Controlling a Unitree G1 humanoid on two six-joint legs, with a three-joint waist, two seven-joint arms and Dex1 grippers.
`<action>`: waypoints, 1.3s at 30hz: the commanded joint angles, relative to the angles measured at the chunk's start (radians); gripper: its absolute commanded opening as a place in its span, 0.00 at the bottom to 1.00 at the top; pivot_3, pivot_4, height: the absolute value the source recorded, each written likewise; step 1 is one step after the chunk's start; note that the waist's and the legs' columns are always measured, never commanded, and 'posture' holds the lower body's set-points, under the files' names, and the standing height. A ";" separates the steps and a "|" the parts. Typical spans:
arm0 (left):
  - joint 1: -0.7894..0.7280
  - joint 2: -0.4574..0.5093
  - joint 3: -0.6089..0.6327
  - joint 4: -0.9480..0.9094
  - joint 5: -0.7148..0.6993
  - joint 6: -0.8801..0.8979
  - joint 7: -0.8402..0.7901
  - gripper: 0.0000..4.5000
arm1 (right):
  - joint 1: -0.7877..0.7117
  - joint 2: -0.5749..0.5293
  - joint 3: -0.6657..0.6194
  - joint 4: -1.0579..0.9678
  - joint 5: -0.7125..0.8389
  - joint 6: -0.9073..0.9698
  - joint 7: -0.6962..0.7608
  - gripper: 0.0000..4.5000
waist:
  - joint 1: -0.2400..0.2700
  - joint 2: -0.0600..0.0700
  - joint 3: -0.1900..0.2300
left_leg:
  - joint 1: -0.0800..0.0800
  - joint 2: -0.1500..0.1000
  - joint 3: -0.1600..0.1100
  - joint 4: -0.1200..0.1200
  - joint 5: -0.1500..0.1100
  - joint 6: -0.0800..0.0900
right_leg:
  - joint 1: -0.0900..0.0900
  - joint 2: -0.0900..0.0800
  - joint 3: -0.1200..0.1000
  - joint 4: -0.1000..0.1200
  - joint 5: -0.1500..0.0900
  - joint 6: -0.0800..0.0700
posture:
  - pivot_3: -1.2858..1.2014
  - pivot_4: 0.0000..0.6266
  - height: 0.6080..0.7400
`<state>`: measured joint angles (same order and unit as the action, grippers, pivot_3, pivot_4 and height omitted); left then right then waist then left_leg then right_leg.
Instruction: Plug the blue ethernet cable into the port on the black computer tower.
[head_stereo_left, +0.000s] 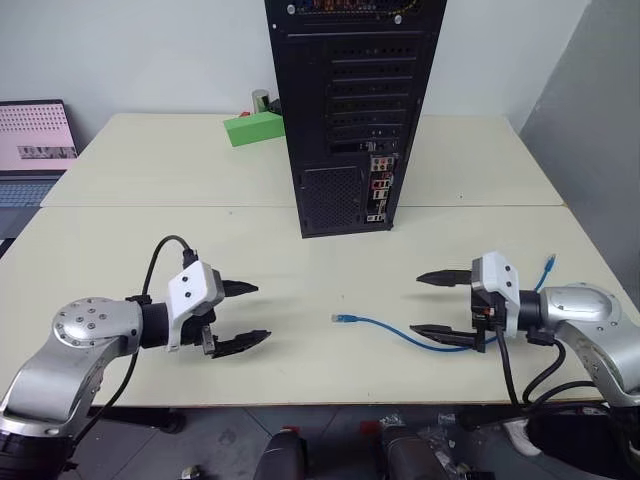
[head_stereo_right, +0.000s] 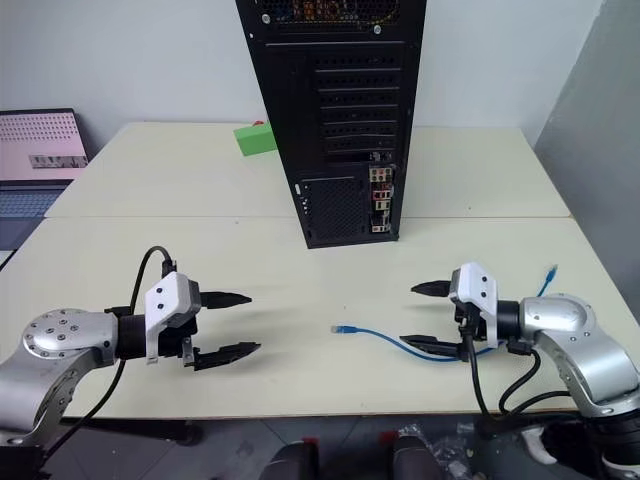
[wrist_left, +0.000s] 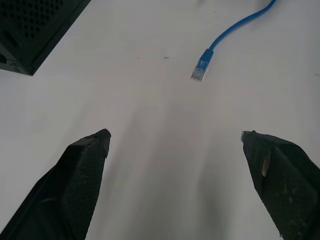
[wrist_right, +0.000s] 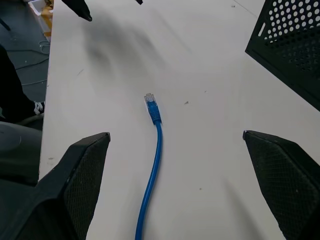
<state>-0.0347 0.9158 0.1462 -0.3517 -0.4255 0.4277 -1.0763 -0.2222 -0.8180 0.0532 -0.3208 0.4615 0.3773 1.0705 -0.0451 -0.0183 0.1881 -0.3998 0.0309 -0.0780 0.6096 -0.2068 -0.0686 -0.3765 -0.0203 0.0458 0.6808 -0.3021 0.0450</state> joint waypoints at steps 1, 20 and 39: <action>0.029 -0.014 0.019 -0.047 -0.008 -0.030 0.009 0.99 | -0.025 0.012 0.011 0.003 -0.026 -0.038 0.015 1.00 | 0.000 0.000 0.000 | 0.000 0.000 0.000 0.000 0.000 0.000 | 0.000 0.000 0.000 0.000 0.000 0.000 | 0.52 0.24 1.00; 0.055 -0.032 -0.065 -0.025 0.079 -0.128 0.017 0.99 | -0.109 0.180 0.197 0.117 -0.211 -0.070 -0.075 1.00 | 0.002 0.000 0.000 | 0.000 0.000 0.000 0.000 0.000 0.000 | 0.000 0.000 0.000 0.000 0.000 -0.001 | 0.52 0.24 1.00; -0.015 -0.058 -0.134 -0.012 0.080 -0.121 0.013 1.00 | -0.189 0.336 0.343 0.345 -0.422 -0.214 -0.107 0.80 | 0.005 0.000 0.000 | 0.000 0.000 0.000 0.000 0.000 0.000 | -0.001 0.001 0.000 0.001 0.000 -0.002 | 0.52 0.24 1.00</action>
<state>-0.0337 0.8636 0.0210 -0.3442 -0.3349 0.3058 -1.0607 -0.4114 -0.4860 0.3911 0.0361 0.0537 0.1609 0.9572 -0.0399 -0.0185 0.1881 -0.4002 0.0313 -0.0781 0.6095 -0.2068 -0.0687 -0.3778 -0.0197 0.0456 0.6816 -0.3018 0.0435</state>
